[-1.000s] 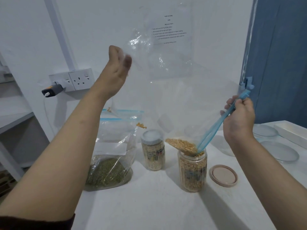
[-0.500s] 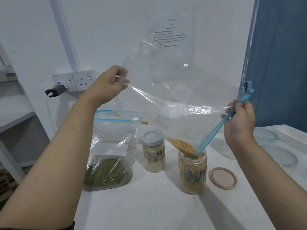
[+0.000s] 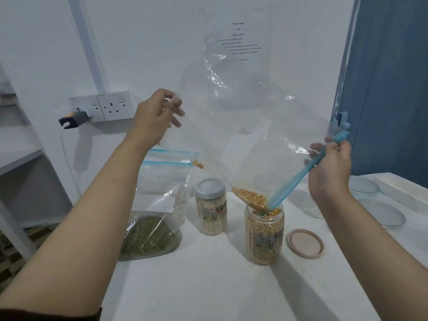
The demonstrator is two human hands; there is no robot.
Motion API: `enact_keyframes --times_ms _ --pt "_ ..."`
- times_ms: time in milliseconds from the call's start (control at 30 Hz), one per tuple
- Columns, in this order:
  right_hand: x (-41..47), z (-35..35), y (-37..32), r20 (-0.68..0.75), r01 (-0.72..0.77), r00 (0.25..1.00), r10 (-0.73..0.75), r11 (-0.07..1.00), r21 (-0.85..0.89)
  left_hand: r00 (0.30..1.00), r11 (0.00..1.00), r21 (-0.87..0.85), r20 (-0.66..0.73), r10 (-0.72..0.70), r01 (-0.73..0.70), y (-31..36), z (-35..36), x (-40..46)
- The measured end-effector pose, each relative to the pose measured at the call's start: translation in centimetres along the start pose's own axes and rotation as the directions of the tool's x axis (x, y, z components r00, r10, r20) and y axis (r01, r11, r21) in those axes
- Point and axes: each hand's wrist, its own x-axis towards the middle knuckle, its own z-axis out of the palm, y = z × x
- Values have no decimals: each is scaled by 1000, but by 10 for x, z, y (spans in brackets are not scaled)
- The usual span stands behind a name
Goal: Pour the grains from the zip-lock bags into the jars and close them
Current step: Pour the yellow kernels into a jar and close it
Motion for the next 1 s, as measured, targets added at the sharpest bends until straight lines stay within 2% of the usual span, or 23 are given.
enact_keyframes --times_ms 700,1000 --pt "-1 4 -2 53 19 998 -26 991 134 996 997 -32 -61 67 -69 11 -6 8" --pt "-2 4 -3 66 -7 998 -2 991 137 996 998 -25 -54 65 -66 16 -9 7"
